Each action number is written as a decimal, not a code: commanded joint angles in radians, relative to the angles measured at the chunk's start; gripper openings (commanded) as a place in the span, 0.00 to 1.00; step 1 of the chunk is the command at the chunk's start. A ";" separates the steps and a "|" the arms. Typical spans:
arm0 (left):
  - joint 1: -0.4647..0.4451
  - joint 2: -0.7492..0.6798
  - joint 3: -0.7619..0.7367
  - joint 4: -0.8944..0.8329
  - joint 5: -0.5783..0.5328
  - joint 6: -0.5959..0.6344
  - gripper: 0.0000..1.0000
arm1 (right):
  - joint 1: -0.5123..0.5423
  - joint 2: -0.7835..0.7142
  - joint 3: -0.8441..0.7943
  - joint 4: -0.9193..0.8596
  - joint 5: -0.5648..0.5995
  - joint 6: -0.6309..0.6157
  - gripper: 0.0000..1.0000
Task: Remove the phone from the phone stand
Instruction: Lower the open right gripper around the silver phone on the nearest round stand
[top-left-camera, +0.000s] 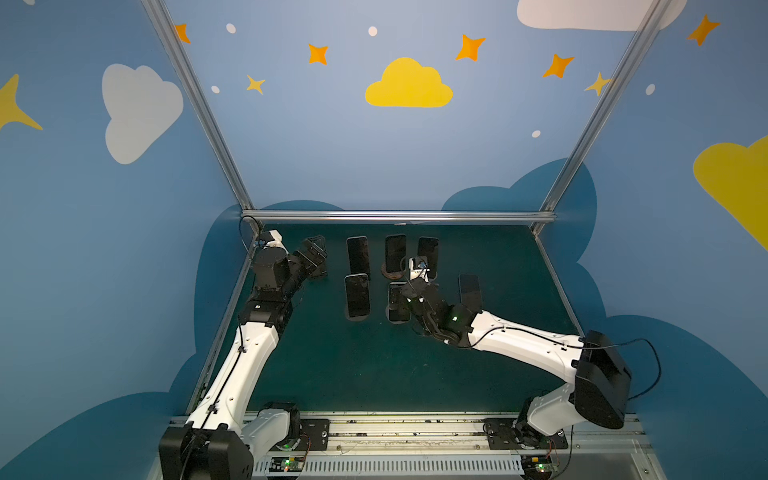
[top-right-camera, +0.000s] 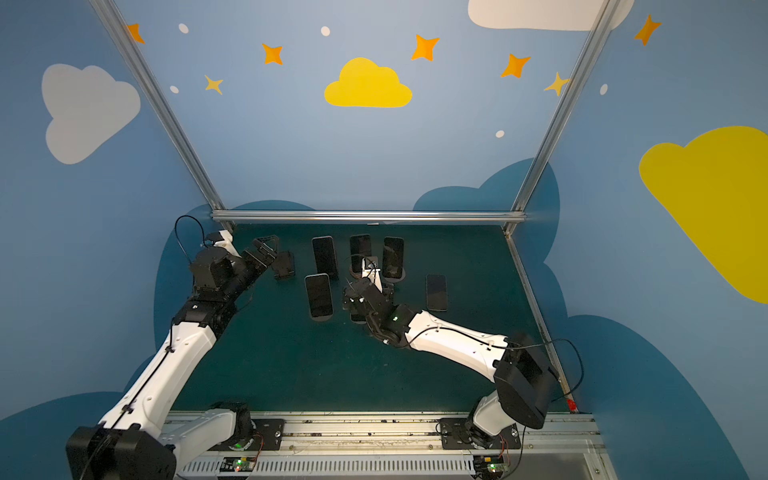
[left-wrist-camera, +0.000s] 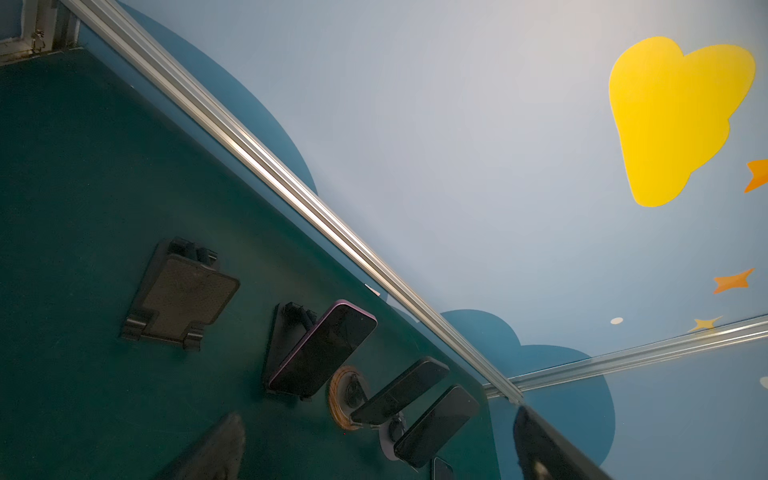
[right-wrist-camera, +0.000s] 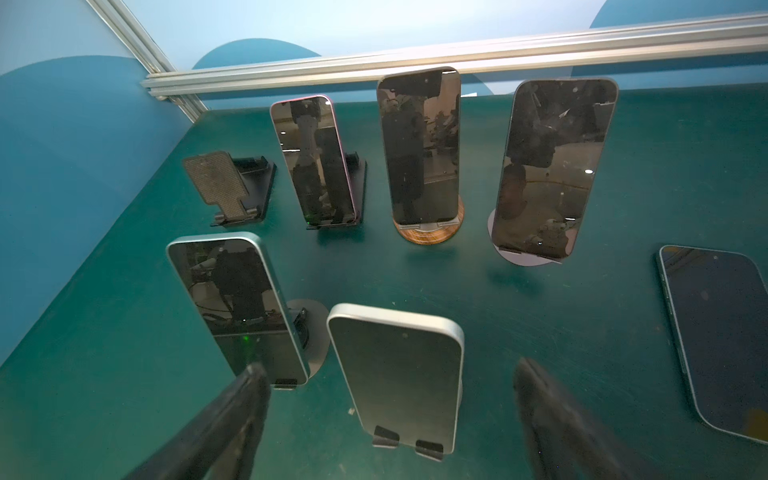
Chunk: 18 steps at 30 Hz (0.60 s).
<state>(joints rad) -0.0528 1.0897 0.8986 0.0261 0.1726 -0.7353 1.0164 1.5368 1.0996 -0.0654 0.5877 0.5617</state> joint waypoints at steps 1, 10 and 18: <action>0.003 -0.008 -0.004 0.032 0.016 -0.001 1.00 | -0.019 0.029 0.007 0.032 -0.039 0.008 0.92; 0.008 0.015 -0.003 0.045 0.032 -0.019 1.00 | -0.029 0.100 0.044 0.052 -0.062 -0.029 0.92; 0.009 0.026 -0.005 0.049 0.059 -0.022 1.00 | -0.029 0.142 0.046 0.085 -0.036 -0.004 0.92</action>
<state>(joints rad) -0.0490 1.1122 0.8986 0.0498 0.2016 -0.7570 0.9897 1.6577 1.1149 -0.0059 0.5343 0.5465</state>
